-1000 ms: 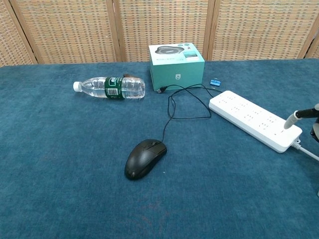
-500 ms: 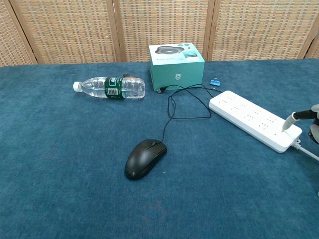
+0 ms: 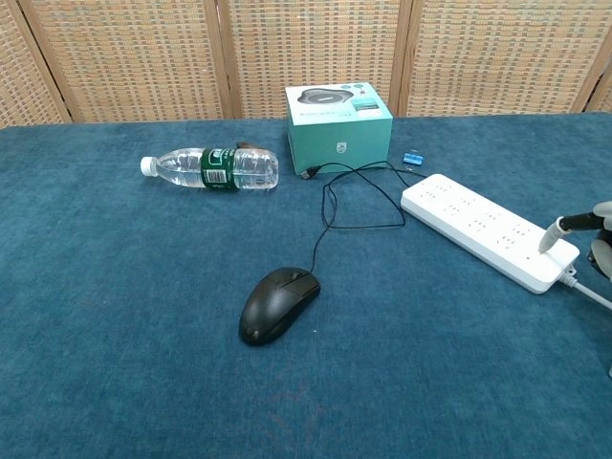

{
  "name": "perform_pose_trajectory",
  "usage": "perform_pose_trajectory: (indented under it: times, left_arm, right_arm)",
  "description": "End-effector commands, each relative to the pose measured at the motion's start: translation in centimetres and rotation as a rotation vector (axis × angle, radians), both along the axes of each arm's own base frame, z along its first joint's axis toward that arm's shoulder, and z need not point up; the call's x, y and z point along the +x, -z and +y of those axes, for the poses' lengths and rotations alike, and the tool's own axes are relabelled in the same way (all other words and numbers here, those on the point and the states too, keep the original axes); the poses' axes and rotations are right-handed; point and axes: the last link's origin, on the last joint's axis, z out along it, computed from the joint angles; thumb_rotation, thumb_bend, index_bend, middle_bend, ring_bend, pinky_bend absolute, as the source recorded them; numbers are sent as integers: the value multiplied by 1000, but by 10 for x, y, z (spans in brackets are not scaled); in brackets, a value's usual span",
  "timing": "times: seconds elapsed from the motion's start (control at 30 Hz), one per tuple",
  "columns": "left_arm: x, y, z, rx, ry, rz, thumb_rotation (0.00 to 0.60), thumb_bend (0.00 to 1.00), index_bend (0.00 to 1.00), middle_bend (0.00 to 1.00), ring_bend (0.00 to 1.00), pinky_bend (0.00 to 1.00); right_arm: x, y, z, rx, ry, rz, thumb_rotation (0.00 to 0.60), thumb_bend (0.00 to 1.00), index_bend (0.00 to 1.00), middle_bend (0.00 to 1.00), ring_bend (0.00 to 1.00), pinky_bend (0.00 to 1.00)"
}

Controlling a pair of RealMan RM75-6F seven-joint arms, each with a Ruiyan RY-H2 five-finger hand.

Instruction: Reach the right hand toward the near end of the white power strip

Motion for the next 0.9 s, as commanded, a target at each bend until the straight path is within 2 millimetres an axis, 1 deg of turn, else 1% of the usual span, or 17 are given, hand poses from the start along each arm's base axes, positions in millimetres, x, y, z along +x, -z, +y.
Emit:
perform_pose_trajectory:
  times: [0.03, 0.3, 0.5, 0.6, 0.67, 0.9]
  left_arm:
    - [0, 0, 0, -1, -1, 1, 600, 0, 0, 0, 0, 0]
    - [0, 1, 0, -1, -1, 1, 600, 0, 0, 0, 0, 0]
    - [0, 0, 0, 0, -2, 0, 600, 0, 0, 0, 0, 0]
    - [-1, -1, 0, 3, -4, -3, 600, 0, 0, 0, 0, 0]
    - [-2, -2, 0, 4, -3, -7, 600, 0, 0, 0, 0, 0]
    - [-1, -2, -1, 0, 2, -11, 600, 0, 0, 0, 0, 0]
  right_arm:
    - [-1, 1, 0, 3, 1, 6, 600, 965, 213, 774, 909, 1000]
    - [-2, 5, 1, 22, -7, 34, 600, 965, 215, 774, 909, 1000]
    - [2, 8, 0, 18, -24, 51, 600, 965, 225, 774, 909, 1000]
    - [10, 1, -2, -31, -44, 25, 600, 965, 225, 774, 909, 1000]
    - [15, -8, -3, -63, -63, 11, 600, 965, 225, 774, 909, 1000]
    - [30, -32, 0, -123, -100, -27, 600, 965, 225, 774, 909, 1000]
